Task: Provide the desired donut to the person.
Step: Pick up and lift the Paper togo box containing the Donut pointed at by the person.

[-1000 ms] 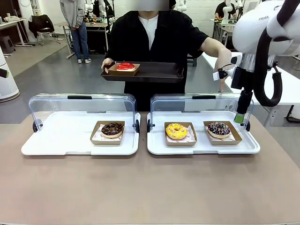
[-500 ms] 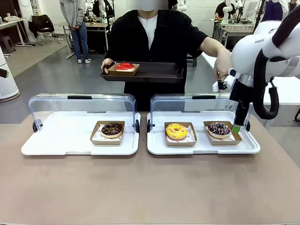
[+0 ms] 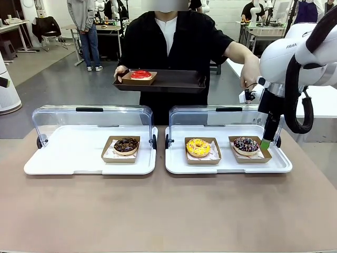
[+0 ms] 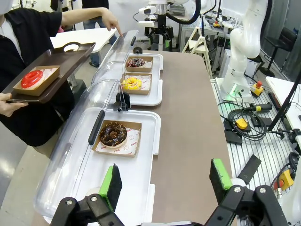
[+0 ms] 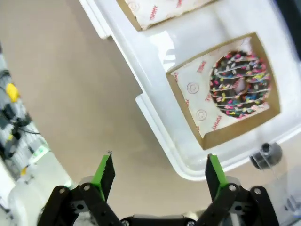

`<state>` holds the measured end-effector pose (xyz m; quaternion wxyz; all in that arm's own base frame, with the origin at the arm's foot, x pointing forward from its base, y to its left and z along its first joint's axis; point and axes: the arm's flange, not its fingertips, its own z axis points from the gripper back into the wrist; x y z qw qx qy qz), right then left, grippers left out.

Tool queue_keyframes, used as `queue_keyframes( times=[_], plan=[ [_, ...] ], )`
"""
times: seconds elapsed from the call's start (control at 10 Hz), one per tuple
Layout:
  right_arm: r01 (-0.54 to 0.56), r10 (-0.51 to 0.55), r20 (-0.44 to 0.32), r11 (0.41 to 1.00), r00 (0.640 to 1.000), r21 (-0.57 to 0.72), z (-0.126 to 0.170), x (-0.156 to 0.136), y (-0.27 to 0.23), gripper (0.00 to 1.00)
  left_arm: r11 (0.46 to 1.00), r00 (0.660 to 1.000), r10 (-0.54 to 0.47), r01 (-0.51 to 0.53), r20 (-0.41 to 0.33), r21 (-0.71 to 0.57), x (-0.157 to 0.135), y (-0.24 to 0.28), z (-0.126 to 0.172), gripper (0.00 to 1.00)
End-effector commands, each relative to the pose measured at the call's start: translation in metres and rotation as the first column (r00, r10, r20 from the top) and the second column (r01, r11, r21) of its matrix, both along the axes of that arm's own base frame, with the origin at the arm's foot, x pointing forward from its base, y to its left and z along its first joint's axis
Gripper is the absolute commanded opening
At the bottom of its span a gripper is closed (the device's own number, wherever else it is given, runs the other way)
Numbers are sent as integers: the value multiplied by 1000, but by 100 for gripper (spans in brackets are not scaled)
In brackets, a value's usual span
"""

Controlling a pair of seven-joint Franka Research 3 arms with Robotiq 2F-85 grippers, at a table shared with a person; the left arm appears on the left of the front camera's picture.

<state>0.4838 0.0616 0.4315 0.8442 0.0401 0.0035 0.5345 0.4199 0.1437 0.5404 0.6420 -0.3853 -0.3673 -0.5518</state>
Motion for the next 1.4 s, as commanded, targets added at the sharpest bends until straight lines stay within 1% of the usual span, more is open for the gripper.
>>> queue_keyframes(
  times=[0.0, 0.2, 0.4, 0.6, 0.8, 0.9, 1.3],
  plan=[
    [-155, 155, 74, 988, 985, 4, -24, -3, 5, 100, 1000, 1000, 2, -2, 2, -1, -1, 1, 1, 98],
    [-254, 254, 142, 967, 957, -22, -37, -4, 11, 100, 1000, 1000, 2, -2, 2, -1, -1, 1, 1, 98],
    [-256, 262, 119, 965, 958, -61, -50, -5, 12, 100, 1000, 1000, 2, -2, 2, -1, -1, 1, 1, 98],
    [-324, 331, 117, 943, 936, -75, -61, -12, 8, 100, 1000, 1000, 2, -2, 2, -1, -1, 1, 1, 98],
    [-346, 354, 108, 934, 929, -88, -72, -14, 2, 100, 1000, 1000, 2, -2, 2, -1, -1, 1, 1, 98],
    [-372, 381, 118, 923, 917, -96, -81, -13, -2, 100, 1000, 1000, 2, -2, 2, -1, -1, 1, 1, 98],
    [-374, 381, 122, 924, 917, -76, -93, -2, -14, 100, 1000, 1000, 2, -2, 2, -1, -1, 1, 1, 98]
  ],
)
